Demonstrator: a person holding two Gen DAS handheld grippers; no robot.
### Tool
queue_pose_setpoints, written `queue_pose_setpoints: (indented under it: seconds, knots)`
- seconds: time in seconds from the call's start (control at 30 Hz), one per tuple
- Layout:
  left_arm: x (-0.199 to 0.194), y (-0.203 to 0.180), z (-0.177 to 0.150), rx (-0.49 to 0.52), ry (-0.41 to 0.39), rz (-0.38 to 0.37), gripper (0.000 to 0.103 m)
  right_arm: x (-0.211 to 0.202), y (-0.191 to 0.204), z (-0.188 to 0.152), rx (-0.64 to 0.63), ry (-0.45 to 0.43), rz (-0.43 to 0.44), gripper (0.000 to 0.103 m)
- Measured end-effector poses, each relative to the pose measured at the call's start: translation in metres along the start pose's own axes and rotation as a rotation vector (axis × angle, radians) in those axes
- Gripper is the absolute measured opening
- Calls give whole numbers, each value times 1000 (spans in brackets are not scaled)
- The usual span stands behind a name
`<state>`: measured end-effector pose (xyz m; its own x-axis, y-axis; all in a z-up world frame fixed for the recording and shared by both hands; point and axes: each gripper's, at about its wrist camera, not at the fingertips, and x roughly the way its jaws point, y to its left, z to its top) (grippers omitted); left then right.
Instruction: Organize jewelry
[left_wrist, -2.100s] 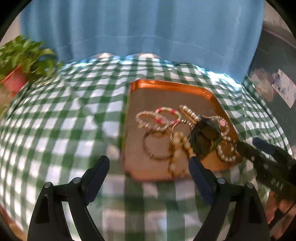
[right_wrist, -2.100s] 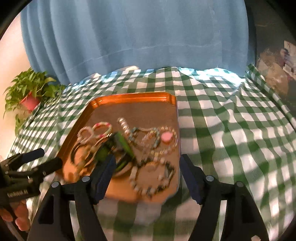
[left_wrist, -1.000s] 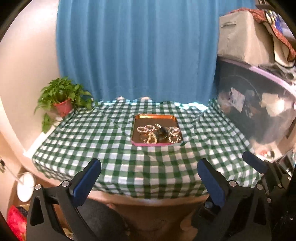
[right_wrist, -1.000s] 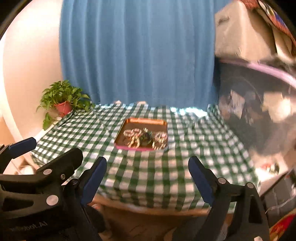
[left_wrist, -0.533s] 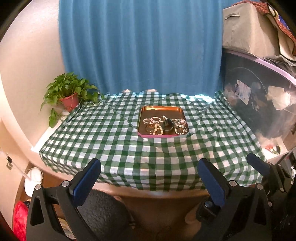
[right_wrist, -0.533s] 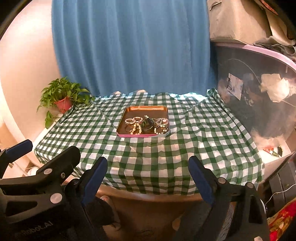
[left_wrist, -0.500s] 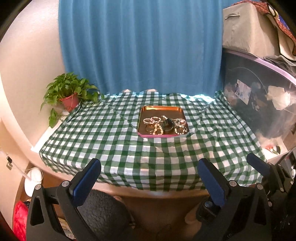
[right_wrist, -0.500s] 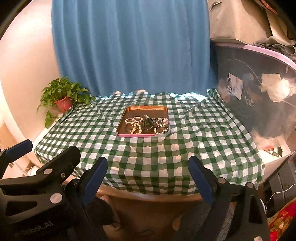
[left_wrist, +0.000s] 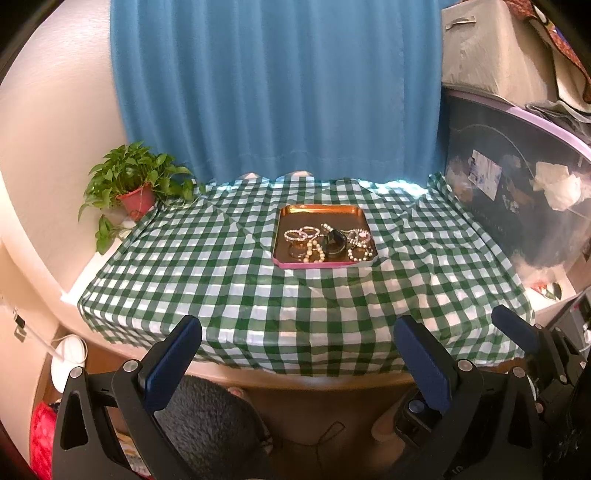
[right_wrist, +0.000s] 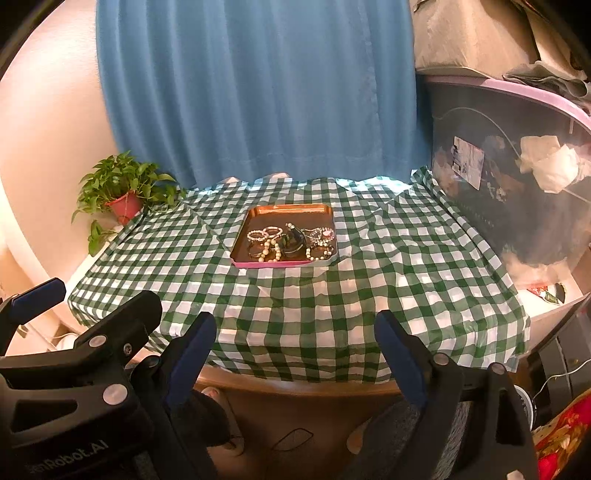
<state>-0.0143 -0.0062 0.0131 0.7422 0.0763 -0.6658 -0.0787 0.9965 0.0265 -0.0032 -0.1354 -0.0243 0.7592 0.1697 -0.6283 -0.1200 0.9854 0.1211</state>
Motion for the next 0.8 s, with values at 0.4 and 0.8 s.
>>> queue_pose_setpoints:
  seconds: [0.4, 0.8]
  knots:
    - [4, 4, -3, 3, 5, 2, 103, 5, 1, -5, 3, 12, 1, 87]
    - [4, 5, -3, 3, 8, 0, 103, 6, 2, -4, 2, 13, 1, 87]
